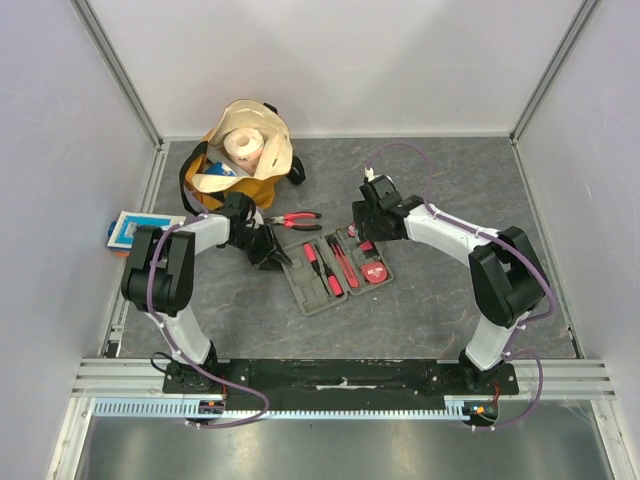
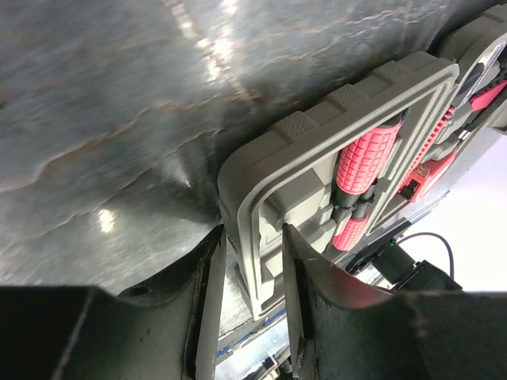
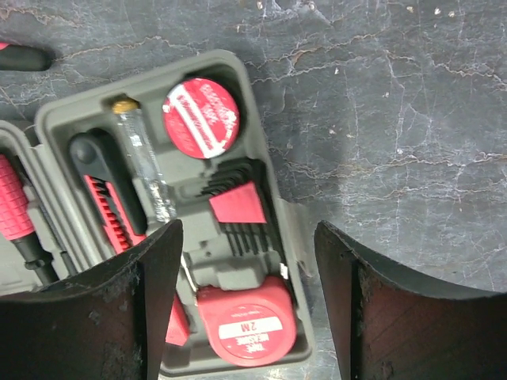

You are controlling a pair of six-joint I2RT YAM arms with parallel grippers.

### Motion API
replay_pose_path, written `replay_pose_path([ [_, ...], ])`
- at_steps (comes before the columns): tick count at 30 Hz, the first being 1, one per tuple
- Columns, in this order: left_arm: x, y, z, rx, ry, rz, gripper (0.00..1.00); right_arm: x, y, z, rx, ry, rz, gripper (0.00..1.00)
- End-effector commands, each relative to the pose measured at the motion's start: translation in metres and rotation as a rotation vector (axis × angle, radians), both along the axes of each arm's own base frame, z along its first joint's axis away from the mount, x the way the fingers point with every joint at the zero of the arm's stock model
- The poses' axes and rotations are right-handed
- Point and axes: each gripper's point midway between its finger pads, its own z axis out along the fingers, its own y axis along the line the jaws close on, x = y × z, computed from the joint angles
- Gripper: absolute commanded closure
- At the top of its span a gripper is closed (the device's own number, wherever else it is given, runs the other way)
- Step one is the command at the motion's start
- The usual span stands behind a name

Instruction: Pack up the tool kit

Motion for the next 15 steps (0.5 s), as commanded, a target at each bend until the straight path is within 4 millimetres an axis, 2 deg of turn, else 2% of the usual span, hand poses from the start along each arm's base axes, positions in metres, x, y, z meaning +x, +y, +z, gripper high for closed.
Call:
replay_pose_path([
  [1, 0.021, -0.026, 0.012, -0.033, -0.12, -0.135, 0.61, 0.011, -0.002, 0.019, 0.021, -0.077, -0.035, 0.26],
  [4, 0.028, -0.033, 0.015, -0.005, -0.146, -0.168, 0.61, 0.017, -0.004, 0.03, 0.012, -0.111, -0.046, 0.25],
  [7, 0.035, -0.026, 0.017, 0.053, -0.158, -0.143, 0.6, 0.02, -0.003, 0.039, 0.016, -0.135, -0.039, 0.26],
  [11, 0.036, -0.016, 0.02, 0.113, -0.18, -0.119, 0.6, 0.007, 0.005, 0.04, 0.042, -0.107, 0.039, 0.46],
  [15, 0.033, -0.01, 0.024, 0.139, -0.2, -0.104, 0.6, -0.021, 0.004, 0.031, 0.04, -0.061, 0.087, 0.56],
])
